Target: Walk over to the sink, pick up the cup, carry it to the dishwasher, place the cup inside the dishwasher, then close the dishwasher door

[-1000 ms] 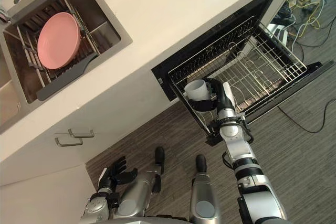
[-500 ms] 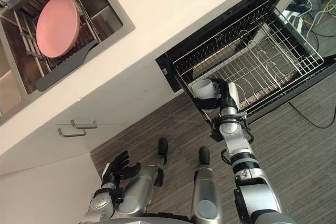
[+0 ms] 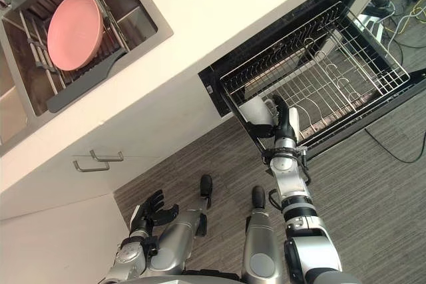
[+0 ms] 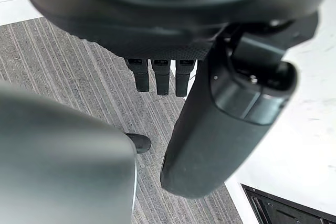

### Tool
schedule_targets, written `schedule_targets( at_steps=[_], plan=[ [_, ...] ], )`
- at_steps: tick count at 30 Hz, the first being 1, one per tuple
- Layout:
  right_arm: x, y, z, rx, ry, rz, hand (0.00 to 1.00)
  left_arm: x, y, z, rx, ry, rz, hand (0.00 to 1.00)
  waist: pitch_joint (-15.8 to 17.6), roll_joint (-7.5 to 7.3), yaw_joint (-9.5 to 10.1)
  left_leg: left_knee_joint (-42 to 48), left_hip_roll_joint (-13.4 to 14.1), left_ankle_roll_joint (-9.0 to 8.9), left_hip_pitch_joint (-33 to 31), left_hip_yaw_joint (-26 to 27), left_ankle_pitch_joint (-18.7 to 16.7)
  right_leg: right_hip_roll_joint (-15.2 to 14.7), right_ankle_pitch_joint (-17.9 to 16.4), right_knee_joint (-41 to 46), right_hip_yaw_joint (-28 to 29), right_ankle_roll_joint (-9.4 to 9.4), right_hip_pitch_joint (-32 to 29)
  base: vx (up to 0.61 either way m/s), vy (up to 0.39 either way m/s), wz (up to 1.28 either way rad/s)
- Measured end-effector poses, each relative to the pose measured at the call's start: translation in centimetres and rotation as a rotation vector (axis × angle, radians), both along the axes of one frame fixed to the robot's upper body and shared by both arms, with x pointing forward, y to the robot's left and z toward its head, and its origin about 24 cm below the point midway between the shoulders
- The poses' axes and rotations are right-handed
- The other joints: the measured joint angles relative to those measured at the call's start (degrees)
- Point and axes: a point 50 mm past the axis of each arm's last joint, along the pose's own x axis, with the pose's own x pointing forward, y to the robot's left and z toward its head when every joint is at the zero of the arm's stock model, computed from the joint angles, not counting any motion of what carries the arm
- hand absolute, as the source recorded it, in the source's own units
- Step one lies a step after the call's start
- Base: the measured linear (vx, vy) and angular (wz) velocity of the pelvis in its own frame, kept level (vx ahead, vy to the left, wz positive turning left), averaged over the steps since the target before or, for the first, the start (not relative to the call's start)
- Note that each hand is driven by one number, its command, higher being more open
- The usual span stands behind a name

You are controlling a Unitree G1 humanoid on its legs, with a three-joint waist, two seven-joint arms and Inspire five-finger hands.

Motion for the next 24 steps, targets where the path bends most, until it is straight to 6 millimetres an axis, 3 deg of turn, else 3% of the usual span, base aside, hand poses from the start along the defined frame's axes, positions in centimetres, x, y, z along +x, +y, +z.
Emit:
schedule_targets(
  at_steps=[5,11,15,18,24],
  plan=[
    [-2.2,0.3,-0.7,0.029,-0.024,-0.011,0.90,-0.2,0.2,-0.3,0.011,0.023,-0.006,0.90,-0.39,-0.77,-0.34,-1.24,-0.01,-0.10,2.39,-0.16,0.18,-0.02,0.02,-1.13,-0.24,0.03,2.46,0.00,-0.002,0.01],
    [-5.1,0.7,-1.0,0.067,-0.064,-0.032,0.90,-1.0,1.3,-0.9,0.051,0.088,-0.022,0.90,-2.92,-3.94,-1.59,-2.32,0.01,-0.10,4.67,-0.54,0.18,0.00,0.30,-3.36,-0.83,0.06,5.34,0.02,-0.005,0.02],
    [-7.9,1.0,-1.5,0.107,-0.078,-0.032,0.90,-2.0,1.8,-1.6,0.060,0.146,-0.016,0.90,-6.78,-5.75,-1.81,-3.61,-0.02,-0.22,7.29,-0.53,-0.04,-0.04,0.79,-6.22,-1.05,0.11,8.76,0.06,-0.006,0.01],
    [-9.2,1.2,-1.6,0.129,-0.093,-0.027,0.90,-2.7,1.7,-2.0,0.068,0.182,-0.044,0.90,-9.88,-6.14,-1.99,-4.31,0.00,-0.17,8.53,-0.46,-0.23,0.02,0.86,-7.43,-1.06,0.07,10.13,0.04,-0.012,-0.02],
    [-10.6,1.7,-1.0,0.235,-0.154,-0.008,0.90,-3.7,1.6,-2.6,0.075,0.237,-0.065,0.90,-12.95,-6.22,-2.27,-5.16,0.16,-0.18,10.80,-0.12,-0.64,0.38,1.00,-8.87,-0.77,-0.01,12.39,0.02,-0.012,-0.02]
  ],
)
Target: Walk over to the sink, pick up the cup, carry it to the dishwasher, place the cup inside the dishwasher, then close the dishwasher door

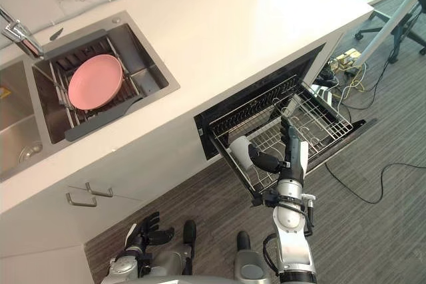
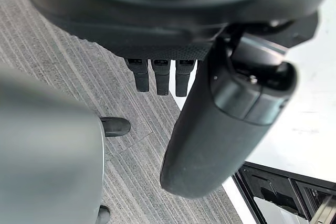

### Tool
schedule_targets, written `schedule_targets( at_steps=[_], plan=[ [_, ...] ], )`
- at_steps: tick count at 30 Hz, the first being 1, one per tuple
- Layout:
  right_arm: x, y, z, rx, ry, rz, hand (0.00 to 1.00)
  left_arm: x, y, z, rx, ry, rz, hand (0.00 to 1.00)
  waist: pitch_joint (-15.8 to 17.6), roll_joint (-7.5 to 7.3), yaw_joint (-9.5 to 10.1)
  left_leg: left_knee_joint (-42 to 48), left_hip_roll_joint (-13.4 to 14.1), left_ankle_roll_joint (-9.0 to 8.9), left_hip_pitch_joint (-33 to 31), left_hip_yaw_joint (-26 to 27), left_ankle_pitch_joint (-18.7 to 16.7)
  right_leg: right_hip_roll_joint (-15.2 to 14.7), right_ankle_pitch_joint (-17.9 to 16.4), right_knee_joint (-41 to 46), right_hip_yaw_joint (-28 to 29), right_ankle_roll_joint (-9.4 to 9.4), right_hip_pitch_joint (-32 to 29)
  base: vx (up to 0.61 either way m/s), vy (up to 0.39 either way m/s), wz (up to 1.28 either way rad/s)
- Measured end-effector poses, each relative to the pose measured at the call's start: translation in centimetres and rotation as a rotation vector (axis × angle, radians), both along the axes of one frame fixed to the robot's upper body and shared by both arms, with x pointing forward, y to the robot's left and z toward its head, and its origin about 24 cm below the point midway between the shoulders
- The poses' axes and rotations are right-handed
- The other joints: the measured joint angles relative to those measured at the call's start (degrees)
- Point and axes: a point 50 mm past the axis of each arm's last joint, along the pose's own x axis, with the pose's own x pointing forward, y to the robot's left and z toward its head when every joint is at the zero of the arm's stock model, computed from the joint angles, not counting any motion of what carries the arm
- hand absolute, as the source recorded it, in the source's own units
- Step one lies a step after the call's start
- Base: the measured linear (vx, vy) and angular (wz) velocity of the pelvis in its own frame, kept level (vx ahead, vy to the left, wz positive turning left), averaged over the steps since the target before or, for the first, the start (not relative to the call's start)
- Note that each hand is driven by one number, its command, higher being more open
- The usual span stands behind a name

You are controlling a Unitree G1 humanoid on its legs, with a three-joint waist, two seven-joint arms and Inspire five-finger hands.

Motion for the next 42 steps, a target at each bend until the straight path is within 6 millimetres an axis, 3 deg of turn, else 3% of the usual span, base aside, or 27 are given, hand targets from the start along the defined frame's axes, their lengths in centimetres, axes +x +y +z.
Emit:
schedule_targets(
  at_steps=[8,14,18,20,22,24,26,29,32,33,34,35,36,40,41,42],
  plan=[
    [-0.5,0.3,2.0,0.018,-0.108,0.036,0.90,-1.2,0.2,-0.5,0.002,0.046,0.008,0.90,-2.63,-0.31,-0.08,-0.05,0.02,-0.07,1.70,-0.06,-0.65,0.01,0.12,-1.19,0.16,-0.04,2.27,0.01,-0.003,-0.01],
    [-0.9,0.7,4.7,-0.010,-0.244,0.078,0.90,-1.5,0.3,-0.6,0.001,0.050,0.003,0.90,-3.38,-0.79,0.04,1.62,-0.11,-0.01,2.39,-0.84,-2.24,-0.12,-0.26,-1.44,-0.71,-0.29,4.27,0.00,-0.004,0.07],
    [-0.8,0.6,5.8,-0.058,-0.293,0.107,0.90,-1.0,0.5,-0.3,0.000,0.025,-0.008,0.90,-3.31,-0.94,0.24,12.00,-0.87,-0.40,-3.81,-3.79,-5.25,-0.38,-1.59,0.24,-6.23,-0.78,5.17,-0.03,-0.018,0.64],
    [-0.5,0.6,6.2,-0.088,-0.306,0.126,0.90,-0.9,0.5,-0.3,0.000,0.021,-0.009,0.90,-3.33,-1.11,0.68,11.43,0.28,0.92,-4.72,1.00,-6.45,-0.65,-2.06,0.20,-10.43,-1.00,6.26,-0.11,-0.025,1.06],
    [-0.1,0.6,6.8,-0.127,-0.328,0.142,0.90,-0.7,0.5,-0.2,0.002,0.020,-0.015,0.90,-3.20,-1.68,0.46,11.54,1.97,1.57,-5.00,8.36,-6.26,-2.05,-2.50,-0.32,-14.04,-0.65,6.86,-0.06,-0.001,1.05],
    [0.3,0.4,7.4,-0.181,-0.341,0.150,0.90,-0.8,0.2,-0.2,-0.004,0.019,-0.016,0.90,-3.62,-0.69,0.83,13.27,3.13,1.53,-5.70,12.13,-5.81,-3.08,-4.58,1.23,-16.71,-0.11,7.06,-0.01,0.065,0.79],
    [0.7,1.0,7.7,-0.191,-0.356,0.172,0.90,-0.5,0.3,0.0,0.001,0.002,-0.018,0.90,-3.55,-1.44,2.17,12.31,2.00,1.80,-5.12,12.32,-5.97,-4.14,-4.96,1.73,-16.51,0.30,6.97,0.04,0.098,0.20],
    [1.2,2.2,8.3,-0.240,-0.379,0.226,0.90,-0.4,0.6,0.0,0.010,-0.003,-0.029,0.90,-3.46,-2.62,2.05,13.52,-0.58,3.16,-5.10,12.98,-7.82,-7.18,-7.47,5.62,-16.20,1.60,5.78,0.12,0.119,0.01],
    [1.5,2.0,7.6,-0.265,-0.344,0.220,0.90,-0.6,0.8,0.0,0.019,0.007,-0.039,0.90,-3.10,-3.41,1.46,14.28,-2.99,4.42,-2.86,12.87,-10.56,-10.94,-9.61,16.66,-15.19,1.52,3.83,0.17,0.133,0.12],
    [1.7,1.8,7.1,-0.269,-0.312,0.211,0.90,-0.6,0.9,0.0,0.032,0.011,-0.055,0.90,-3.01,-3.62,0.90,13.95,-3.62,4.62,-1.33,11.85,-10.97,-11.78,-9.19,23.67,-13.46,0.44,1.98,0.19,0.122,0.31],
    [1.7,1.6,6.9,-0.275,-0.300,0.207,0.90,-0.6,1.0,0.0,0.038,0.013,-0.063,0.90,-2.97,-3.73,0.36,13.75,-3.70,5.27,-0.63,10.97,-11.45,-11.84,-8.50,27.45,-12.29,-1.60,0.79,0.20,0.100,0.62],
    [1.7,1.5,6.5,-0.293,-0.279,0.204,0.90,-0.8,0.9,-0.1,0.042,0.024,-0.084,0.90,-3.19,-3.77,-0.85,13.23,-3.50,5.56,0.31,8.61,-11.60,-10.43,-10.27,32.16,-9.42,-3.38,-1.98,0.29,0.035,0.92],
    [1.7,1.4,6.5,-0.317,-0.275,0.207,0.90,-1.0,1.0,-0.3,0.052,0.036,-0.097,0.90,-3.26,-3.95,-1.68,12.27,-3.14,5.68,1.34,6.10,-11.53,-7.94,-13.03,32.47,-7.08,-3.44,-4.22,0.25,-0.006,0.90],
    [1.7,1.0,6.8,-0.355,-0.279,0.212,0.90,-1.1,0.9,-0.3,0.053,0.042,-0.105,0.90,-3.29,-3.88,-1.67,11.72,-1.93,3.86,3.60,2.95,-11.78,-2.98,-12.79,26.08,-5.39,-2.73,-9.45,0.27,-0.068,0.58],
    [1.7,1.0,7.0,-0.359,-0.287,0.209,0.90,-1.1,1.1,-0.3,0.058,0.044,-0.108,0.90,-3.86,-5.33,-1.65,12.93,-3.02,2.95,3.60,2.72,-12.45,-2.74,-6.84,19.39,-5.19,-2.85,-10.03,0.25,-0.129,0.64],
    [1.7,0.6,7.1,-0.381,-0.284,0.201,0.90,-1.0,0.9,-0.4,0.055,0.051,-0.107,0.90,-4.06,-4.64,-2.21,14.79,-3.08,2.13,3.60,2.06,-13.72,-2.79,-3.68,18.57,-5.28,-1.48,-9.35,0.26,-0.119,0.62]
  ],
)
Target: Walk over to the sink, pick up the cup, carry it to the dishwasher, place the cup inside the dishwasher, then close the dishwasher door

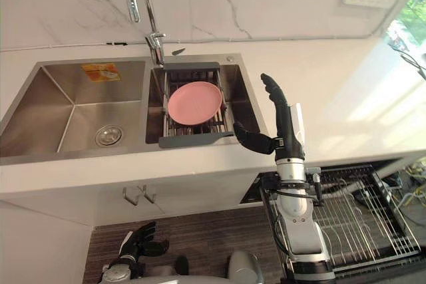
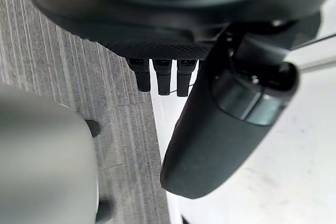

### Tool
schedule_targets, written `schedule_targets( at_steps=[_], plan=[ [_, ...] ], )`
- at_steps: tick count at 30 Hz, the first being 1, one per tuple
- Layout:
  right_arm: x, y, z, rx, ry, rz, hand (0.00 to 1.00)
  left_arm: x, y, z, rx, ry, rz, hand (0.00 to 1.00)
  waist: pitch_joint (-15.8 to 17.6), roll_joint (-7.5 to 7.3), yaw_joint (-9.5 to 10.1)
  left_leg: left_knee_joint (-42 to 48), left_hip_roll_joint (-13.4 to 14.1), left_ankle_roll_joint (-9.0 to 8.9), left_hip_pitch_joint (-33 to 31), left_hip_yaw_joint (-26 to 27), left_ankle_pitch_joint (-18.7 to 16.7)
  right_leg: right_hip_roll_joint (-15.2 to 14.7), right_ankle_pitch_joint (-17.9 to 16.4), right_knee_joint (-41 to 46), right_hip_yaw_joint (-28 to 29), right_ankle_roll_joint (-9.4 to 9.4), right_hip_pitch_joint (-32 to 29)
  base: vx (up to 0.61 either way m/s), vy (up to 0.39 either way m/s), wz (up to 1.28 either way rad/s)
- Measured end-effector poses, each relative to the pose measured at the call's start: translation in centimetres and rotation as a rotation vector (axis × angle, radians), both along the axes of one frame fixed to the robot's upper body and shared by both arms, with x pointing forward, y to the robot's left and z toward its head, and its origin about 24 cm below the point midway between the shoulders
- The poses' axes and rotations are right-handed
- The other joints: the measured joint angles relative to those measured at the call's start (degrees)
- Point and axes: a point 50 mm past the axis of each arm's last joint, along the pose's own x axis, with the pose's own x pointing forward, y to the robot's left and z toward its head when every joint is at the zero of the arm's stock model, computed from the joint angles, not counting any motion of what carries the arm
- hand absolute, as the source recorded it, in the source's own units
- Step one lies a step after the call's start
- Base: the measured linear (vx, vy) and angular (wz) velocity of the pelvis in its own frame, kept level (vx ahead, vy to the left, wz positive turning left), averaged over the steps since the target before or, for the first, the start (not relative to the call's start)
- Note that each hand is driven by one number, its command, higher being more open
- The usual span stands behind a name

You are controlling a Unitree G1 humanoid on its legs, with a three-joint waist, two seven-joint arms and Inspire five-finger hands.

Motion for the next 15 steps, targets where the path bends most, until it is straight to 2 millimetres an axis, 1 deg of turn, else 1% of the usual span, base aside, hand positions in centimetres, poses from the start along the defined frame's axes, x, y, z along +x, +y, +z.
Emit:
schedule_targets(
  at_steps=[1,3,4,5,6,7,8,9,10,11,12,13,14,15],
  plan=[
    [-0.1,-0.3,-0.1,-0.006,0.004,-0.009,0.90,-0.2,-0.3,-0.1,-0.008,0.001,0.001,0.90,-0.39,0.92,0.07,0.89,0.99,-0.49,-0.22,-0.21,-0.30,0.62,0.03,-1.28,-0.52,-0.04,1.09,0.27,-0.128,0.35],
    [-0.2,-1.1,0.1,-0.015,-0.001,-0.039,0.90,-0.8,-1.0,-0.3,-0.032,0.006,0.010,0.90,-1.20,3.67,0.90,3.72,3.99,-1.80,-0.79,-0.22,-2.89,3.67,0.49,-6.50,-1.55,-0.79,4.66,0.30,-0.130,-0.01],
    [-0.3,-1.5,0.2,-0.014,-0.003,-0.056,0.90,-0.8,-1.1,-0.3,-0.036,0.006,0.022,0.90,-1.17,4.13,0.97,5.89,5.00,-2.71,-1.27,-0.21,-3.75,4.61,0.51,-7.81,-1.78,-1.09,5.91,0.28,-0.132,0.04],
    [-0.4,-1.9,0.1,-0.013,-0.002,-0.074,0.90,-0.7,-1.0,-0.2,-0.037,0.001,0.022,0.90,-0.74,4.13,1.01,10.64,6.00,-4.02,-2.72,-0.12,-4.61,5.50,0.67,-9.43,-2.24,-1.59,7.79,0.17,-0.083,0.10],
    [-0.5,-2.0,0.1,-0.012,-0.001,-0.078,0.90,-0.5,-1.0,-0.1,-0.037,-0.005,0.021,0.90,-0.31,4.09,1.05,13.71,6.52,-4.36,-3.59,0.13,-4.82,5.87,0.85,-10.34,-2.42,-1.85,9.07,0.18,-0.073,0.07],
    [-0.8,-1.9,-0.1,-0.011,0.006,-0.073,0.90,-0.3,-0.8,-0.1,-0.039,-0.013,0.036,0.90,-0.06,4.15,1.25,20.85,7.63,-4.45,-5.66,1.59,-4.83,6.42,1.19,-12.55,-2.55,-2.37,11.92,0.13,-0.034,0.01],
    [-0.8,-1.8,-0.1,-0.008,0.009,-0.068,0.90,-0.3,-0.8,0.0,-0.040,-0.014,0.041,0.90,0.16,4.07,1.32,23.13,7.96,-4.55,-6.29,1.90,-5.43,6.49,1.24,-13.35,-2.59,-2.45,13.15,0.20,-0.029,-0.07],
    [-0.9,-1.6,-0.2,0.010,0.011,-0.055,0.90,-0.4,-0.9,-0.1,-0.044,-0.011,0.045,0.90,0.31,4.02,1.39,22.70,8.30,-3.71,-6.48,2.22,-6.77,6.52,1.23,-13.63,-2.41,-2.47,14.41,0.15,0.021,-0.11],
    [-0.8,-1.6,-0.1,0.016,0.010,-0.050,0.90,-0.4,-1.1,-0.1,-0.057,-0.004,0.038,0.90,0.19,4.36,1.40,18.04,8.37,-3.77,-6.79,2.23,-6.31,6.54,1.22,-13.62,-2.04,-2.46,14.59,0.14,0.042,-0.13],
    [-0.8,-1.7,0.0,0.016,0.008,-0.047,0.90,-0.4,-1.2,-0.2,-0.066,-0.003,0.032,0.90,0.33,4.79,1.40,14.60,8.36,-3.62,-6.85,2.13,-4.30,6.79,1.19,-13.63,-1.88,-2.40,14.58,0.12,0.092,-0.12],
    [-0.8,-1.8,0.0,0.010,0.010,-0.042,0.90,-0.2,-1.4,-0.1,-0.083,-0.010,0.014,0.90,0.62,5.62,1.63,11.10,8.45,-3.49,-6.34,1.56,-2.77,7.15,0.99,-13.80,-1.42,-2.05,14.64,0.10,0.131,-0.01],
    [-0.8,-1.6,-0.2,0.005,0.023,-0.026,0.90,0.1,-1.4,0.1,-0.084,-0.019,-0.013,0.90,1.03,4.67,1.50,9.09,7.48,-3.05,-5.72,1.65,-1.60,6.27,1.17,-14.37,-1.16,-1.77,14.57,0.09,0.124,0.04],
    [-0.8,-1.5,-0.2,0.001,0.028,-0.017,0.90,0.2,-1.4,0.1,-0.085,-0.022,-0.023,0.90,1.22,4.32,1.45,8.03,6.99,-2.85,-5.32,1.65,-1.05,5.88,1.18,-14.63,-1.00,-1.75,14.61,0.04,0.087,0.11],
    [-0.8,-1.3,-0.3,-0.009,0.040,0.003,0.90,0.3,-1.3,0.2,-0.081,-0.021,-0.042,0.90,1.25,4.25,1.49,6.81,6.46,-2.63,-4.83,1.77,-0.33,5.39,1.45,-14.99,-0.63,-1.31,14.66,0.01,0.041,0.07]
  ],
)
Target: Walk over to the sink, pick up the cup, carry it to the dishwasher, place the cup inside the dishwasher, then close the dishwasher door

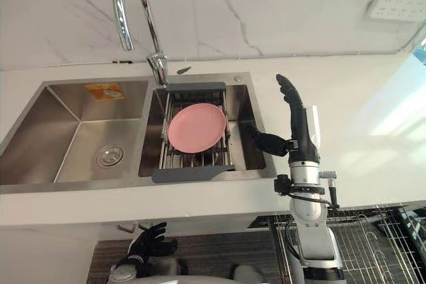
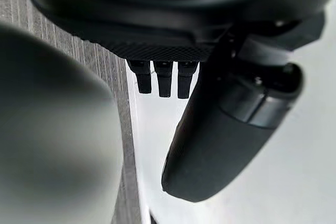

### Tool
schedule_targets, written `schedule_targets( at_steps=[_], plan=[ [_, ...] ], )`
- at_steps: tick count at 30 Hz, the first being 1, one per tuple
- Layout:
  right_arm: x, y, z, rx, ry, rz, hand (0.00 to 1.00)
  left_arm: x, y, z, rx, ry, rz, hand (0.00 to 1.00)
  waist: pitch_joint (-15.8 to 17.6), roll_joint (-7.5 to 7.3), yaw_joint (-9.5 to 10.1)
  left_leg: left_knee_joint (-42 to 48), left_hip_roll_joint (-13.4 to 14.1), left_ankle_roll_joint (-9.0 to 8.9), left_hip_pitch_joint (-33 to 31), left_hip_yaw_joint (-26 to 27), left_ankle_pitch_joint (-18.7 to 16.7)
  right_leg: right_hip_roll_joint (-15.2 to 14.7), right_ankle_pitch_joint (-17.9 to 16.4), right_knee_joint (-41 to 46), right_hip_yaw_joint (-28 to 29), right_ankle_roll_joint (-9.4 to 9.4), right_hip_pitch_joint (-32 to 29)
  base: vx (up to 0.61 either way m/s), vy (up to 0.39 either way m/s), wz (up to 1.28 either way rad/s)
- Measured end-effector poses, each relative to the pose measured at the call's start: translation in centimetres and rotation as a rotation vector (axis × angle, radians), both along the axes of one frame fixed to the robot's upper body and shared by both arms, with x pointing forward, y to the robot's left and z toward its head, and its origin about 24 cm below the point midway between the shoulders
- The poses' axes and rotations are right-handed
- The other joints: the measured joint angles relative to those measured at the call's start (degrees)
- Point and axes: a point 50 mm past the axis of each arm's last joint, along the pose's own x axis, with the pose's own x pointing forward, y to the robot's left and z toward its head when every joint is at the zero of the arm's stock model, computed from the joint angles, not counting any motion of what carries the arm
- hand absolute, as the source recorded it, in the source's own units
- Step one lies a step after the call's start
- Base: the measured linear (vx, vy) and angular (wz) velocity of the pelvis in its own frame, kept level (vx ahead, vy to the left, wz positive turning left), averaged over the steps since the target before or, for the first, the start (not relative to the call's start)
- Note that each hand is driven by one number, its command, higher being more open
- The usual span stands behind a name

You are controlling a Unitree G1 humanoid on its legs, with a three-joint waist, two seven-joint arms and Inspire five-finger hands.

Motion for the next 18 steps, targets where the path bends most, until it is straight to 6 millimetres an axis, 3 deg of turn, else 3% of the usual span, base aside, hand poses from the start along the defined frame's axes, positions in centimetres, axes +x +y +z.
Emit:
schedule_targets(
  at_steps=[5,9,10,18],
  plan=[
    [0.2,0.9,-1.6,-0.059,0.103,0.101,0.90,-0.2,0.0,-0.3,0.009,0.025,0.010,0.90,0.04,-0.07,-0.07,-4.53,-0.61,-0.26,3.40,0.43,2.29,-0.42,0.16,-0.51,0.62,0.26,1.36,-0.01,-0.006,-0.01],
    [-0.4,0.2,-2.8,-0.097,0.169,0.109,0.90,-0.3,0.0,-0.3,0.026,0.024,0.029,0.90,0.04,-0.09,-0.12,-9.31,-0.93,-0.69,5.67,0.31,5.26,-0.29,0.17,-0.53,0.58,0.23,1.51,-0.05,-0.047,0.01],
    [-0.5,0.7,-4.5,-0.149,0.260,0.172,0.90,-0.6,0.5,-0.4,0.049,0.034,0.039,0.90,-0.68,-1.76,-0.42,-17.37,-1.78,-0.44,8.58,-0.54,9.84,-0.06,1.25,-3.03,0.98,0.22,1.88,0.00,0.000,0.00],
    [-0.5,1.2,-5.1,-0.099,0.272,0.157,0.90,-0.8,0.7,-0.4,0.051,0.038,0.054,0.90,-0.90,-1.98,-0.47,-18.24,-1.66,-0.52,9.65,-0.30,10.01,-0.29,1.25,-3.30,1.01,0.23,2.61,0.00,0.000,0.00]
  ],
)
